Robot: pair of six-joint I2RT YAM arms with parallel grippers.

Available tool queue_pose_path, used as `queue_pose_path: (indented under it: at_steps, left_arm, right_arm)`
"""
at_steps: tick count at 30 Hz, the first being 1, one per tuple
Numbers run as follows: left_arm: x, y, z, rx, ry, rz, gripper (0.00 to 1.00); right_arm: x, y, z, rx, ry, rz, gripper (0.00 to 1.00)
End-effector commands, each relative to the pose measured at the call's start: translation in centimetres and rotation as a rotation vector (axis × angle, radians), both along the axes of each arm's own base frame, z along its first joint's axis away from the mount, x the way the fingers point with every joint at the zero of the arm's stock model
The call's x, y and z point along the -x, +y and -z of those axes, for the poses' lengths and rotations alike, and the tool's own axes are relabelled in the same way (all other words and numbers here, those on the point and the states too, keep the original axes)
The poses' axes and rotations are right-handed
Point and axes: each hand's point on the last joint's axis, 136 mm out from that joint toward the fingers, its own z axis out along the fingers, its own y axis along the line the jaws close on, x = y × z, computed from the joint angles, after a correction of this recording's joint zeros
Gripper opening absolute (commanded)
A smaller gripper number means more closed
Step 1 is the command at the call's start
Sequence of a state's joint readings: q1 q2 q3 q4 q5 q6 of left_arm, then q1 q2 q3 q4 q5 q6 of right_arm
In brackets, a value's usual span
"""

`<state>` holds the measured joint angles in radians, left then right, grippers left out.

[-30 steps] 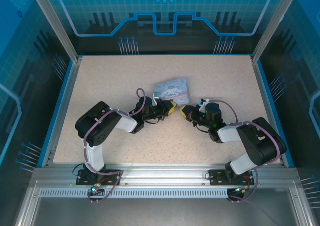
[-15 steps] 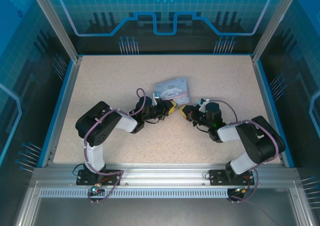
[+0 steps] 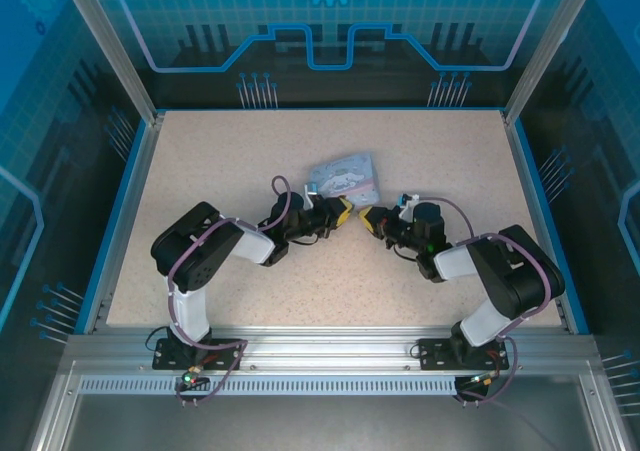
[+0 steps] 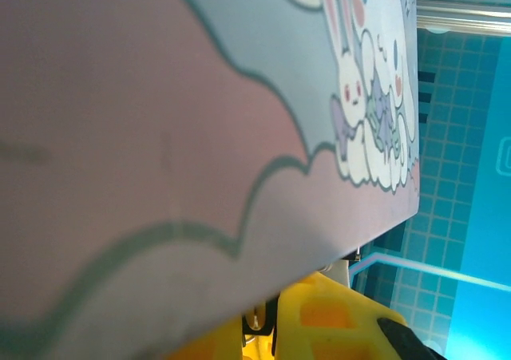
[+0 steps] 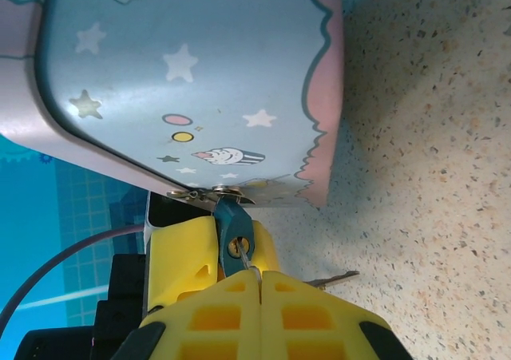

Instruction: Unlock a padlock with a key

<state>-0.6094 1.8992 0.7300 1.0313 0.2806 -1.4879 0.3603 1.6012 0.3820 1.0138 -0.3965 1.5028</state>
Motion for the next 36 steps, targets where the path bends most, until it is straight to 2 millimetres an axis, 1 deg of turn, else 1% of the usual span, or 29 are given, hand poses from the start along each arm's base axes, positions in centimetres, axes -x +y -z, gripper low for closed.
queue_pose_path:
  at_steps: [1, 8, 13, 22, 29, 36]
  left_arm:
    - [0.6, -1.2, -2.3, 0.074, -0.070, 0.056, 0.00]
    - [0.6, -1.8, -2.5, 0.075, -0.070, 0.066, 0.00]
    - [0.7, -1.8, -2.5, 0.076, -0.070, 0.065, 0.00]
    - [0.8, -1.7, -3.3, 0.091, -0.085, 0.067, 0.00]
    - [0.8, -1.7, -3.3, 0.097, -0.088, 0.066, 0.00]
    - [0.9, -1.7, -3.5, 0.101, -0.090, 0.066, 0.00]
  right_arm:
    - [-0.8, 0.8, -2.3, -0.035, -0.062, -0.025, 0.00]
    - [-0.5, 1.5, -2.5, -0.037, -0.066, -0.045, 0.00]
    - [-0.5, 1.1, -1.7, -0.021, -0.052, -0.033, 0.00]
    - [-0.5, 0.4, 0.3, -0.002, -0.020, -0.018, 0.00]
    - [-0.7, 0.3, 0.5, 0.001, -0.019, -0.018, 0.00]
    - [-1.1, -0.3, 1.2, 0.014, -0.009, -0.006, 0.00]
